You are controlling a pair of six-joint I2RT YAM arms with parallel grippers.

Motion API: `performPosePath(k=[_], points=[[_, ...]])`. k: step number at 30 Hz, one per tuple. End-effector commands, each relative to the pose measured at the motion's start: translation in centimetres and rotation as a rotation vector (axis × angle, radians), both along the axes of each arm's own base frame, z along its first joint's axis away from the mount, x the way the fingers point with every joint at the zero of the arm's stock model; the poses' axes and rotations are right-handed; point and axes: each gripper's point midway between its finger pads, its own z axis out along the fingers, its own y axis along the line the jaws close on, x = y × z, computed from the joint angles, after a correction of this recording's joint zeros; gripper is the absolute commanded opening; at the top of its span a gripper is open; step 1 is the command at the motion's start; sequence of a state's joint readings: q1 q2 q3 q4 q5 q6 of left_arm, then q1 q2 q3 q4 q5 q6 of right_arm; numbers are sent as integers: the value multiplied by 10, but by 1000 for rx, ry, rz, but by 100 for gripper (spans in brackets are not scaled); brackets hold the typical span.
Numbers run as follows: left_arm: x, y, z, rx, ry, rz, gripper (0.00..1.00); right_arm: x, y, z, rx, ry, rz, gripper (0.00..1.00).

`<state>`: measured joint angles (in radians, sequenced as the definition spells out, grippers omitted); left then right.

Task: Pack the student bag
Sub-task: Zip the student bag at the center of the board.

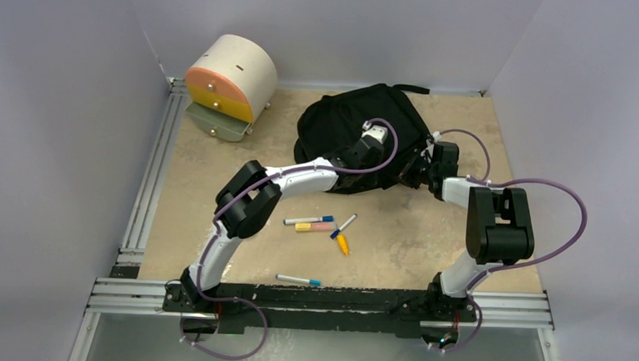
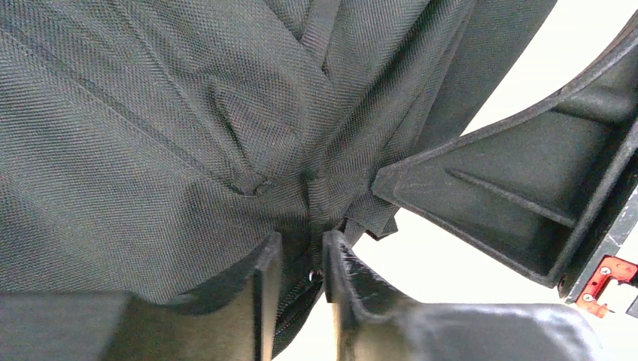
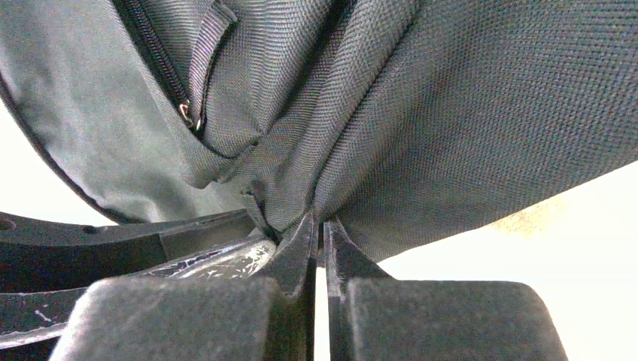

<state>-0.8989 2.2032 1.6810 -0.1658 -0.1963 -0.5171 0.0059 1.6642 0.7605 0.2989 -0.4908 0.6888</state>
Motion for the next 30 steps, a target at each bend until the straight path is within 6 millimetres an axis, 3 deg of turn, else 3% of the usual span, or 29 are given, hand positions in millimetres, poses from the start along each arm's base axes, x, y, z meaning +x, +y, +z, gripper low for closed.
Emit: performPosePath(k=[1, 5, 13, 30], points=[[3, -10, 16, -35, -18, -9, 19, -13, 13, 5, 32, -6, 69, 0], [4, -5, 22, -28, -36, -1, 1, -13, 12, 2, 28, 1, 66, 0], [0, 17, 41, 0, -87, 23, 0, -11, -2, 3, -2, 1, -62, 0], [-10, 105, 47, 102, -121, 194, 0, -7, -10, -1, -34, 10, -113, 0]])
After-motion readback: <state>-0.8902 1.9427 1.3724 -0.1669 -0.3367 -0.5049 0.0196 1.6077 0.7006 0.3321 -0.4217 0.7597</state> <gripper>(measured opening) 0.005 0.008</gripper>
